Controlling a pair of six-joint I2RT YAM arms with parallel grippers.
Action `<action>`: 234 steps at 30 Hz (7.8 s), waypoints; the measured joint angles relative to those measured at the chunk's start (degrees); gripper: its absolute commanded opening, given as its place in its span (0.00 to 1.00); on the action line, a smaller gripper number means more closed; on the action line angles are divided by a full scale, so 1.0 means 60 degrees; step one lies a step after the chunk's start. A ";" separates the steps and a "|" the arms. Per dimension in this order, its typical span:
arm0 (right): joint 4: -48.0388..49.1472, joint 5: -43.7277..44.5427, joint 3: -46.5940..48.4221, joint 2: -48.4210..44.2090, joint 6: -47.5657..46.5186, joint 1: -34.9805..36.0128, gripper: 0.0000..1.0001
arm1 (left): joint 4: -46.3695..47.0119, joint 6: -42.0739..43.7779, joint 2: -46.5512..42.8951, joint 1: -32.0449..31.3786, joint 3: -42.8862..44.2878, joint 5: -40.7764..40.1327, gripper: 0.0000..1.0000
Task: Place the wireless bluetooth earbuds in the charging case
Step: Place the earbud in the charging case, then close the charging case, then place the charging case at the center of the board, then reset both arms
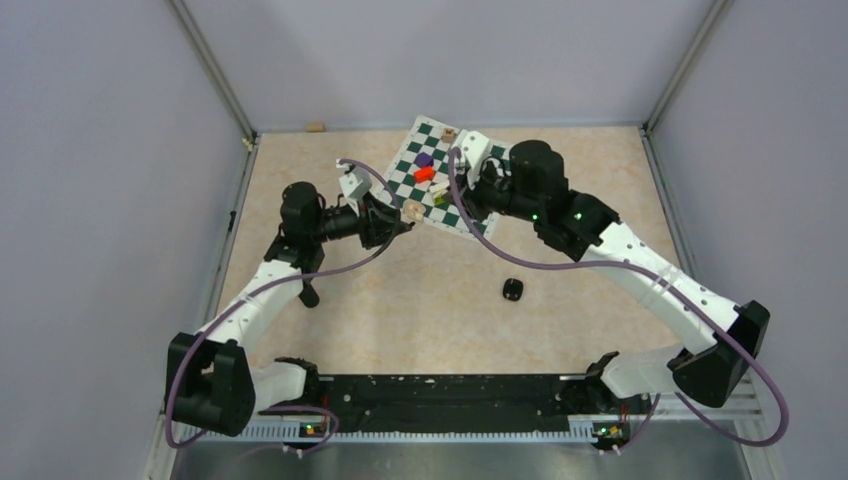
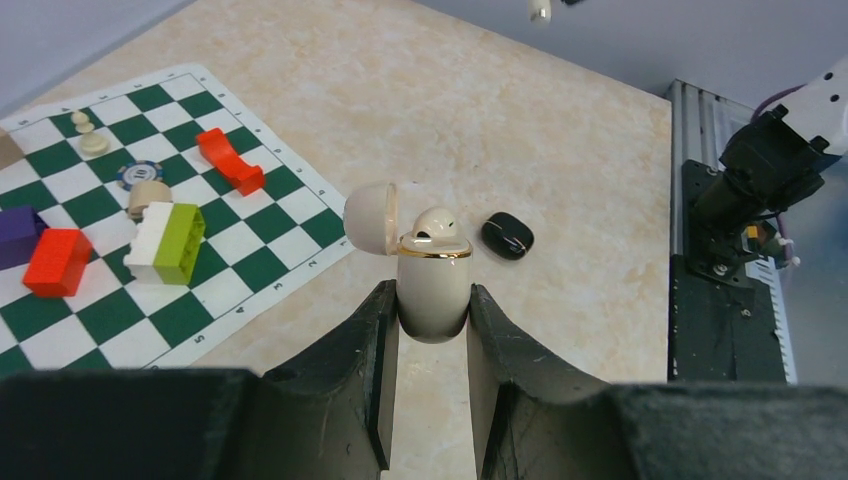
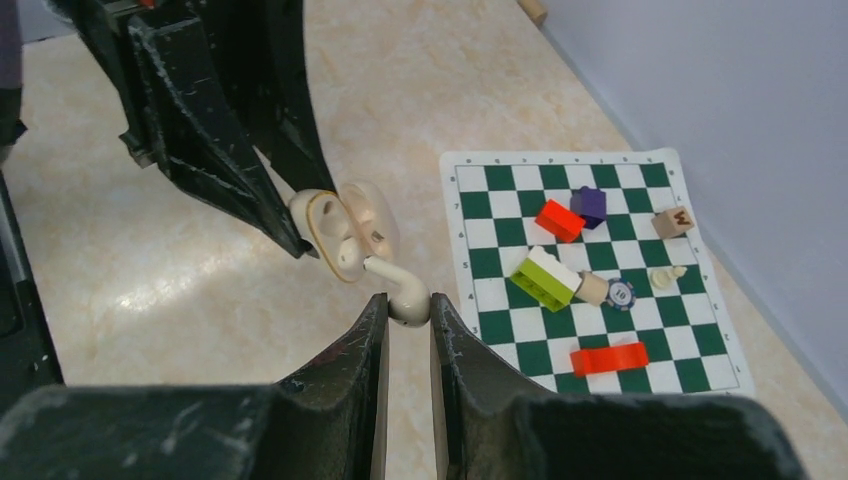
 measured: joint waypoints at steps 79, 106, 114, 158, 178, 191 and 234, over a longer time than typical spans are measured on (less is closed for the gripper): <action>-0.0189 0.1388 -0.0164 0.1279 -0.1239 0.1851 0.31 | -0.0168 0.0510 0.0131 -0.0576 -0.0076 0.1071 0.00; -0.1235 0.0393 0.0845 0.0889 -0.1082 0.1909 0.61 | 0.2634 -0.1300 0.0124 -0.0259 -0.0444 0.1902 0.00; -0.1545 0.0401 0.1832 0.0510 -0.0750 0.1501 0.74 | 0.5300 -0.2830 0.0120 -0.0131 -0.1494 0.1945 0.00; -0.0586 -0.1796 0.0317 0.0102 -0.0922 0.0637 0.75 | 0.8976 -0.5464 0.0000 -0.0262 -0.2568 0.1224 0.00; 0.2382 0.2816 -0.3770 -0.1843 -0.0703 -0.2295 0.99 | 0.1818 -0.1738 0.2339 -0.1530 -0.0750 -0.1475 0.00; 0.3952 0.3319 -0.4670 -0.2448 -0.0565 -0.2484 0.99 | -0.0539 -0.0488 0.5009 -0.2448 0.0678 -0.2936 0.01; 0.1351 0.4135 -0.5104 -0.9326 0.0528 -0.3056 0.99 | -0.4980 0.2098 -0.4481 -0.0820 0.3268 -0.7825 0.99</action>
